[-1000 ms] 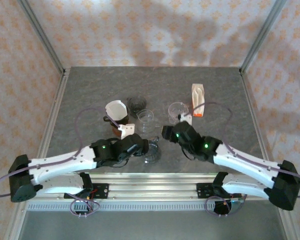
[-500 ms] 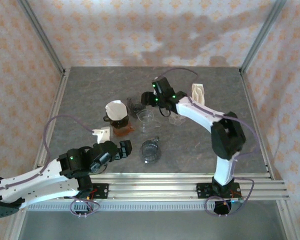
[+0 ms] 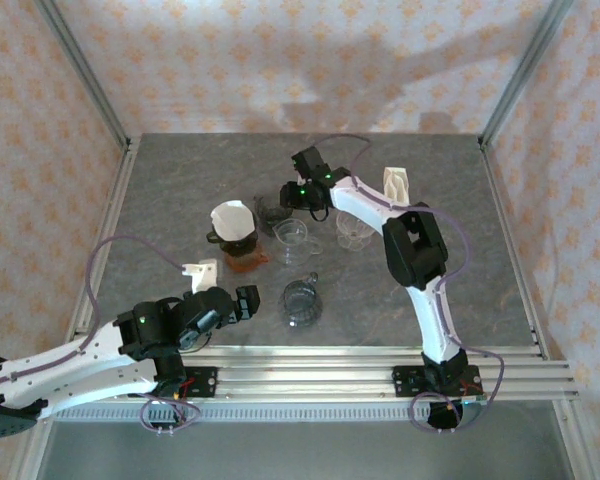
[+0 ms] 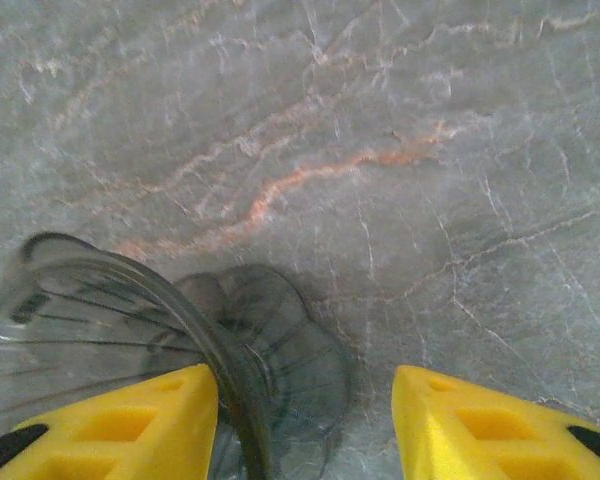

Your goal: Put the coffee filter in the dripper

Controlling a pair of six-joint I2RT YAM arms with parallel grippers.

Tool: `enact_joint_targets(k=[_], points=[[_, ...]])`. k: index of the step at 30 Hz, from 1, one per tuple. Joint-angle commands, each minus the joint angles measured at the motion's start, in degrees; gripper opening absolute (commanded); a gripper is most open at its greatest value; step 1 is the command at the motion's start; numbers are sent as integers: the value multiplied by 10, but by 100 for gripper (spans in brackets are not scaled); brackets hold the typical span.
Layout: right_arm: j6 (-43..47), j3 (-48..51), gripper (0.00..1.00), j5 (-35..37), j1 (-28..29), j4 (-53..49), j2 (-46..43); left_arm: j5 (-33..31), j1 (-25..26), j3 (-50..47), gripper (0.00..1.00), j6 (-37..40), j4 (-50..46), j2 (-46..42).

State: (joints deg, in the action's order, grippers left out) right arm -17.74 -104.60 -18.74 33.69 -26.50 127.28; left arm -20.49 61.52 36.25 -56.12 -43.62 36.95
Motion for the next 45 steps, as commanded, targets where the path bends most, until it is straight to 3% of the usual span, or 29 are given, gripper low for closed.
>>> enact_joint_targets(k=[1,9,16,32,40,45], points=[[1,-20,42,-13,1,-16,10,-40,4,-2,100,-16,-26,-9],[-10,-22,14,-12,0,5,7,-49,5,-5,100,-27,-34,-23],[-32,-27,1,20,-4,18,-18,-48,4,-11,100,-32,-31,-29],[-23,-9,0,68,-27,-30,-166,-46,4,-29,100,-55,-41,-71],[-72,142,0,45,-19,-37,-340,-54,4,-33,100,-54,-49,-90],[-73,237,0,31,22,-89,-448,-60,4,-41,100,-58,-49,-102]])
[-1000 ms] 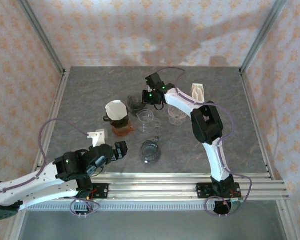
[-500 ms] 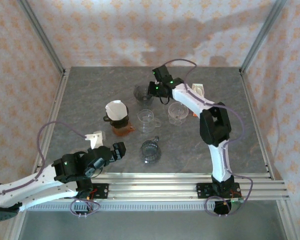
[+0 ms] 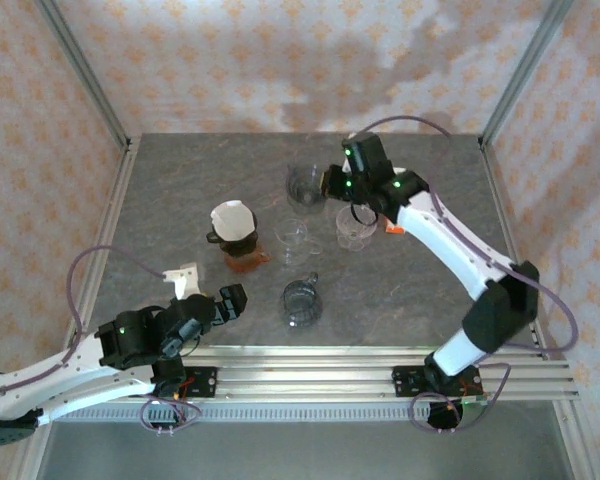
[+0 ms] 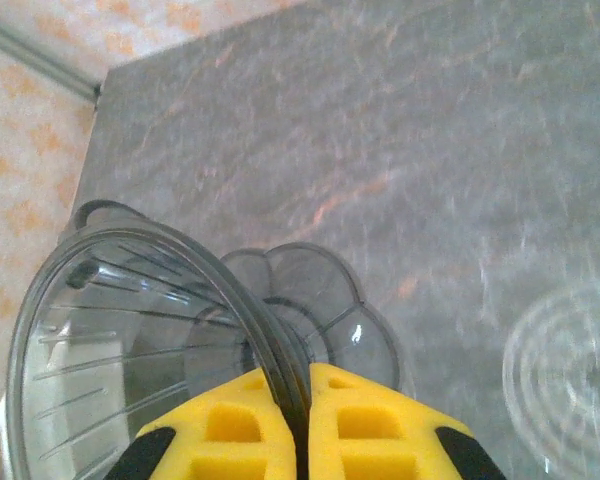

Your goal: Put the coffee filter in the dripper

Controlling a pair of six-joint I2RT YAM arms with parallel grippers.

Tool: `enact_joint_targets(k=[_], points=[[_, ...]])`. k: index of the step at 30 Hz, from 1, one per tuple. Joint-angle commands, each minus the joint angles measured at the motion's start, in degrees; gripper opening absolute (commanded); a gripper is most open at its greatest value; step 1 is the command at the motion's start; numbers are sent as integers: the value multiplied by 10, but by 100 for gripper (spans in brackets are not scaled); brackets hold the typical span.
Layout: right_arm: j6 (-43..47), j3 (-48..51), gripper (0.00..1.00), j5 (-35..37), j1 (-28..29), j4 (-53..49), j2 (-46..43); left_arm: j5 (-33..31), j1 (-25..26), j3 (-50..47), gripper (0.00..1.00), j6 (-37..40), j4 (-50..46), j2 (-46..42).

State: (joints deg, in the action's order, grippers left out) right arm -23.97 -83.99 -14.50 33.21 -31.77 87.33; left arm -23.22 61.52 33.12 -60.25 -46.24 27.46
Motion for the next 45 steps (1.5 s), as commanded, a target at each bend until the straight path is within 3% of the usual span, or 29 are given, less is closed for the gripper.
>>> enact_joint_targets(k=[1,9,17,45], points=[[-11,47,0,-14,39,-50,-67,-32,4,-11,100,-17,-22,-8],[-52,156,0,-33,117,-95,-175,-35,4,-36,100,-14,-1,-15],[-77,225,0,-27,179,-39,-171,-41,4,-43,100,-14,-2,-21],[-76,258,1,5,201,-27,-149,-46,4,-59,100,-24,-2,-34]])
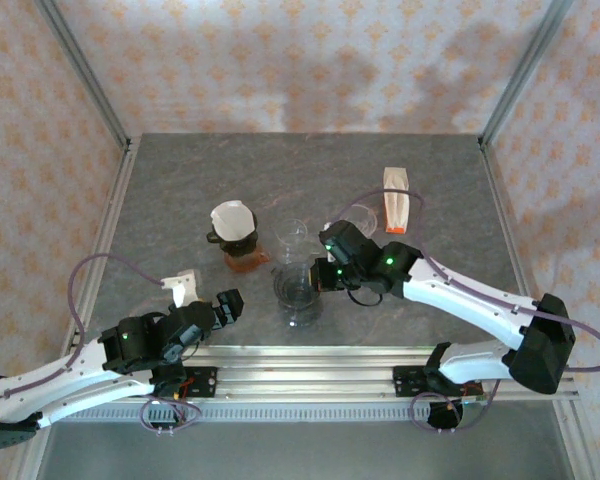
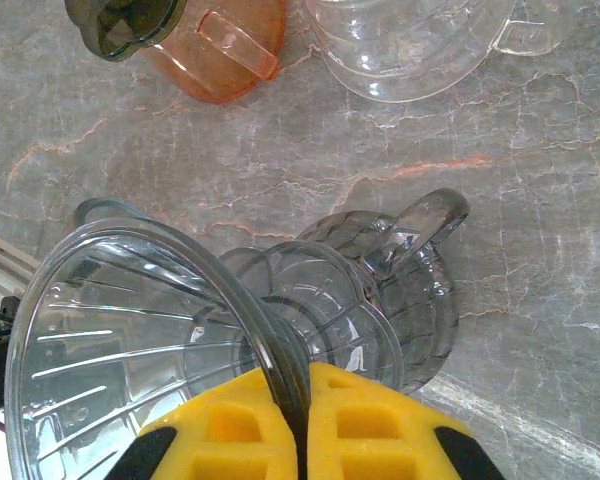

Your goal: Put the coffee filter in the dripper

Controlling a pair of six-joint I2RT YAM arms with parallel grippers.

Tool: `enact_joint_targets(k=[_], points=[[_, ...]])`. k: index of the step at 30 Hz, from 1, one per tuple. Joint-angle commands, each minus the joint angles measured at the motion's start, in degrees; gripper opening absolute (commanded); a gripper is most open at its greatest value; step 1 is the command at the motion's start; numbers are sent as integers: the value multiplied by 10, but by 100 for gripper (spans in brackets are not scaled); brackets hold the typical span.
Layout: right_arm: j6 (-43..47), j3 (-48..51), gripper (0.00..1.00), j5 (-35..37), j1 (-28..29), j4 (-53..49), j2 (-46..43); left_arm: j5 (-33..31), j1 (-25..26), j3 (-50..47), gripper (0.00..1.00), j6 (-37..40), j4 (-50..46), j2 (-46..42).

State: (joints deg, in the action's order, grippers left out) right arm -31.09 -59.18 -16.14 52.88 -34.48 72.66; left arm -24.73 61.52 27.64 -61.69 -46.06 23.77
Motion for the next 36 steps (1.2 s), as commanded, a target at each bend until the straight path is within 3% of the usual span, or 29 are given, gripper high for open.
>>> enact_joint_targets(k=[1,8,14,22,30,36], points=[[-6,12,5,22,4,2,-3,-31,4,-5,100,-10,-3,3],[-12,19,45,27,3,6,-9,-27,4,-4,100,-9,-2,12],[-12,13,62,60,4,-10,-24,-21,4,-6,100,-3,16,18],[13,-21,65,170,-10,-59,-69,-17,4,-4,100,13,35,34],[67,-38,62,151,-161,-43,-66,-3,4,-2,100,28,63,72],[111,-55,58,176,-262,-16,-21,6,4,-5,100,32,79,89]])
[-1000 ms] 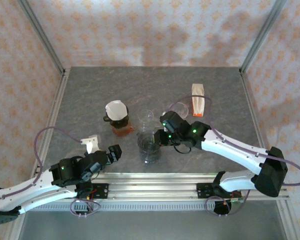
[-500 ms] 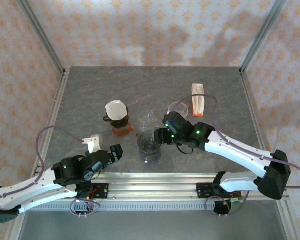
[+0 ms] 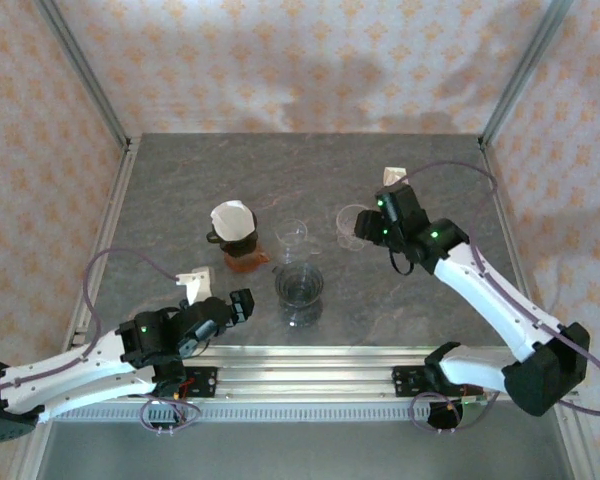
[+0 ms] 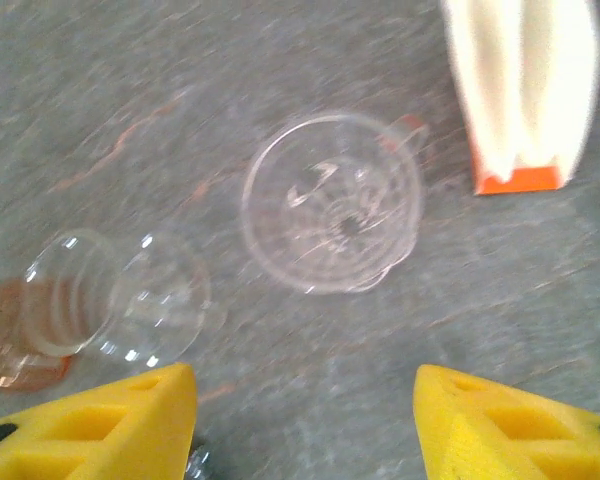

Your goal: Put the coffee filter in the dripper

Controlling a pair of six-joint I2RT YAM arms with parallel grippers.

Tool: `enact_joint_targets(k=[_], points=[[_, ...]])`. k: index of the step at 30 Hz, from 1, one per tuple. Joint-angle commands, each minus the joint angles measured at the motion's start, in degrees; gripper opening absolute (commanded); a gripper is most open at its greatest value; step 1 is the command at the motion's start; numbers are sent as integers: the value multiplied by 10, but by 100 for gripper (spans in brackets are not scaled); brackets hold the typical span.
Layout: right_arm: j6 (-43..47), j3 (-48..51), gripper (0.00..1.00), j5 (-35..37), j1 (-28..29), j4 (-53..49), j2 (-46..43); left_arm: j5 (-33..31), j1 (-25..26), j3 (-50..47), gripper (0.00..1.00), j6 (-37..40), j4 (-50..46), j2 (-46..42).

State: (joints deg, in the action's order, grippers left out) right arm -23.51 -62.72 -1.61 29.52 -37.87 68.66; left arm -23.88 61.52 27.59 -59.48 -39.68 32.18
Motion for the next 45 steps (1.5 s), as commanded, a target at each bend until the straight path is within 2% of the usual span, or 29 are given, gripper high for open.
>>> enact_joint_targets(k=[1,6,11,22,33,45], points=[[42,-23,57,36,-44,23,31,-4,4,-5,100,10,16,6],[78,-66,52,44,-106,25,108,-8,4,-3,100,10,15,6],[104,-118,45,53,-142,20,186,-9,3,-6,100,4,11,5],[135,-232,32,66,-160,-4,318,-8,2,-11,100,-3,12,7],[68,-259,27,72,-174,8,356,-6,1,-17,100,-5,16,7],[33,-290,23,64,-177,7,384,2,-6,-25,100,-5,24,8]])
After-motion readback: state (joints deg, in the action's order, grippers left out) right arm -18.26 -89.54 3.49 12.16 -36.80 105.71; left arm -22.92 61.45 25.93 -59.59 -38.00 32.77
